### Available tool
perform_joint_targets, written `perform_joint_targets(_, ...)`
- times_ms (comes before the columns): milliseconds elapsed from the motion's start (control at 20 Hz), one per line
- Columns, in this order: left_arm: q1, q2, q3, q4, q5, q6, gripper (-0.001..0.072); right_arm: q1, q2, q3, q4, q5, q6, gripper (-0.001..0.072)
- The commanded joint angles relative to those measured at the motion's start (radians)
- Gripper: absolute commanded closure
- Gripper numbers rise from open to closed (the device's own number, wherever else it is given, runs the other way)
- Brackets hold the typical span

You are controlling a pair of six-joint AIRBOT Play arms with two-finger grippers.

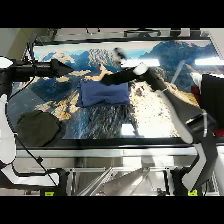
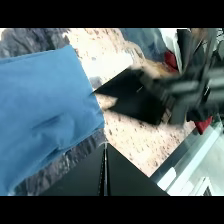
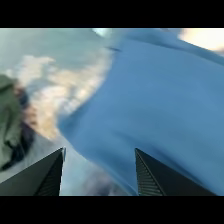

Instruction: Fold the shirts.

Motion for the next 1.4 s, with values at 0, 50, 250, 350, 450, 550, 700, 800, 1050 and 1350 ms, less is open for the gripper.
perform_joint_targets(0,0.006,0.001,0.000,0.000,-0.029,-0.005,0.0699,-0.145,0.008,-0.044,0.019,0.165,0.073,0.0234)
perform_joint_targets(50,0.006,0.001,0.000,0.000,-0.040,-0.005,0.0699,-0.168,-0.013,-0.044,0.005,0.159,0.077,0.0233)
perform_joint_targets(250,0.006,0.001,0.000,0.000,-0.059,-0.005,0.0699,-0.299,-0.089,-0.044,-0.010,0.156,0.104,0.0075)
perform_joint_targets(350,0.006,0.001,0.000,0.000,-0.067,-0.005,0.0699,-0.329,-0.131,-0.044,-0.010,0.176,0.112,0.0075)
perform_joint_targets(450,0.006,0.001,0.000,0.000,-0.076,-0.005,0.0698,-0.323,-0.164,-0.044,-0.011,0.185,0.127,0.0077)
perform_joint_targets(550,0.005,0.001,0.000,0.000,-0.081,-0.005,0.0699,-0.302,-0.193,-0.043,-0.007,0.180,0.133,0.0080)
perform_joint_targets(700,0.005,0.001,0.000,0.000,-0.077,-0.004,0.0699,-0.264,-0.229,-0.041,-0.003,0.161,0.145,0.0121)
perform_joint_targets(800,0.005,0.001,0.000,0.001,-0.077,0.006,0.0699,-0.236,-0.250,-0.024,-0.003,0.162,0.153,0.0151)
perform_joint_targets(1050,0.005,0.001,-0.001,0.001,-0.078,0.014,0.0698,-0.180,-0.285,0.054,0.014,0.165,0.186,0.0199)
perform_joint_targets(1350,0.006,0.001,-0.002,0.001,-0.079,0.014,0.0698,-0.123,-0.283,0.101,0.092,0.148,0.178,0.0692)
